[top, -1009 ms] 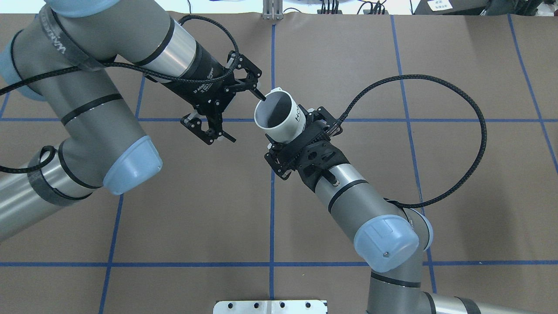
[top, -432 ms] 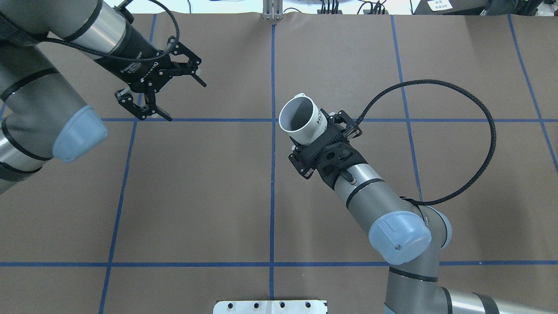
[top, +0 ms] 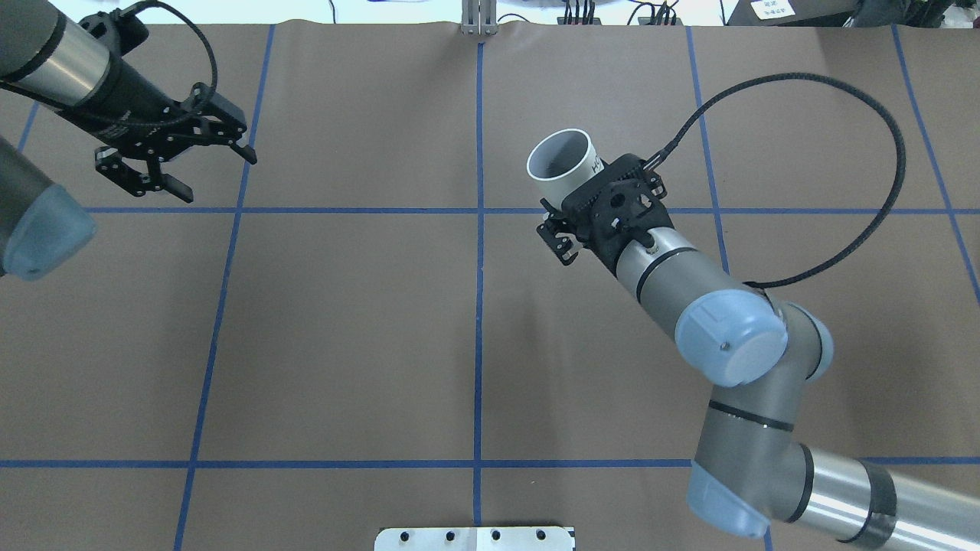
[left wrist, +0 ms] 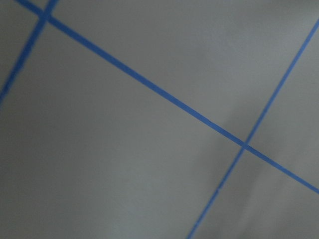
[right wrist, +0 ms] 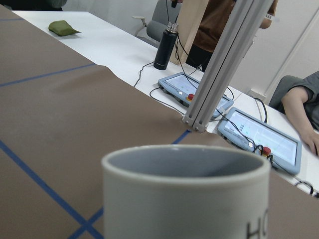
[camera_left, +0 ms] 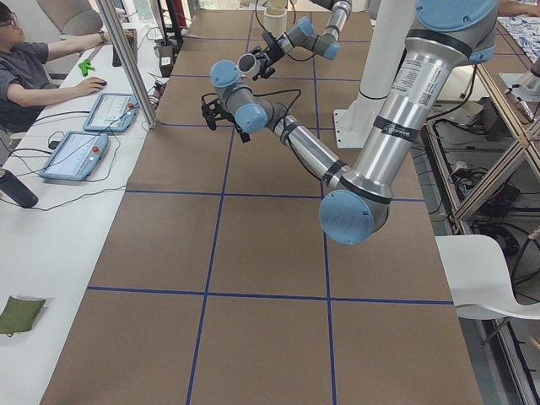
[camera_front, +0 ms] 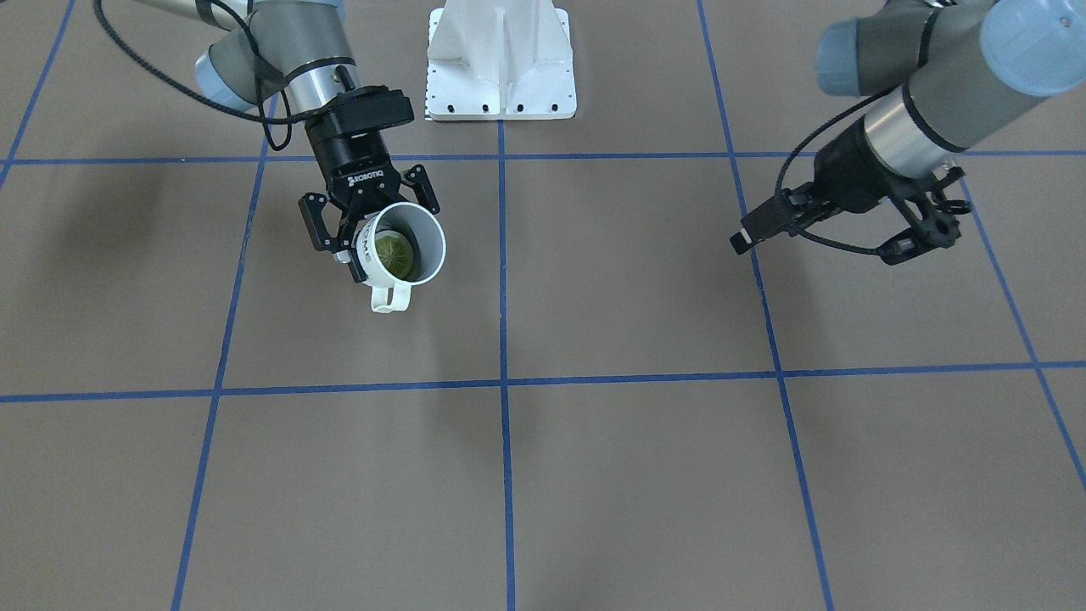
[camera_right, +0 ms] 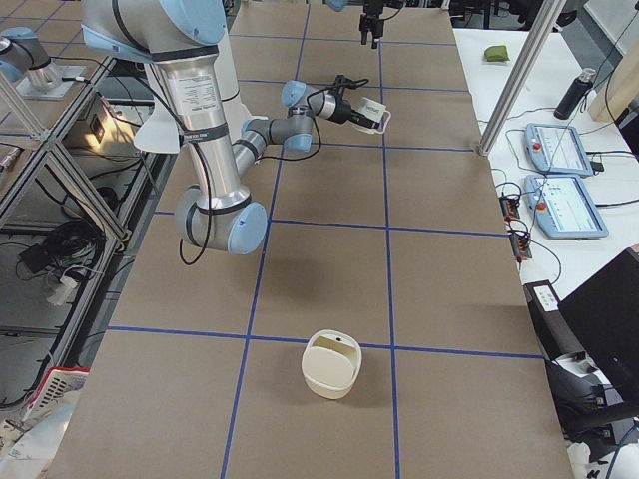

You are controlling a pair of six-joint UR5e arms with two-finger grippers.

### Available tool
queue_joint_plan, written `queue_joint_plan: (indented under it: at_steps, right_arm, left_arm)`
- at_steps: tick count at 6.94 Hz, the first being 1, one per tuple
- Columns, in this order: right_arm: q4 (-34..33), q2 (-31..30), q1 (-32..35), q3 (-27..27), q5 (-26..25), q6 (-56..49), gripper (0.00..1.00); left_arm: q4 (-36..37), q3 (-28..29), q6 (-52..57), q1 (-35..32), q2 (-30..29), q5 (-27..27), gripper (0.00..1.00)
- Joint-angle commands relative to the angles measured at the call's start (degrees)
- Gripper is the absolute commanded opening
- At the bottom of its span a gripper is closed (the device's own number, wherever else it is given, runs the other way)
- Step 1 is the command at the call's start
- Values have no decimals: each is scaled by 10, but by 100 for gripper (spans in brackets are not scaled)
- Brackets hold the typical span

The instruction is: Left arm hands cup to right arm to dump lemon

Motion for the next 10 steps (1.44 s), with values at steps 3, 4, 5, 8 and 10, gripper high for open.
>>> queue_joint_plan:
  at_steps: [3, 4, 5, 8, 10]
  right_arm:
    - [-40, -29, 182, 23, 238, 27, 15]
    - [-36, -53, 209, 39, 262, 26, 18]
    - [7, -96, 219, 48, 265, 28, 19]
    - [222, -293, 243, 49, 265, 102, 17]
    - [371, -406, 256, 37, 265, 190, 17]
  left_arm:
    - [117, -2, 526, -81, 104, 118, 100]
    - [118, 0, 599, -91, 121, 150, 100]
    - [118, 10, 633, -107, 125, 151, 100]
    - [119, 12, 633, -107, 126, 149, 100]
    - [119, 12, 633, -106, 125, 148, 100]
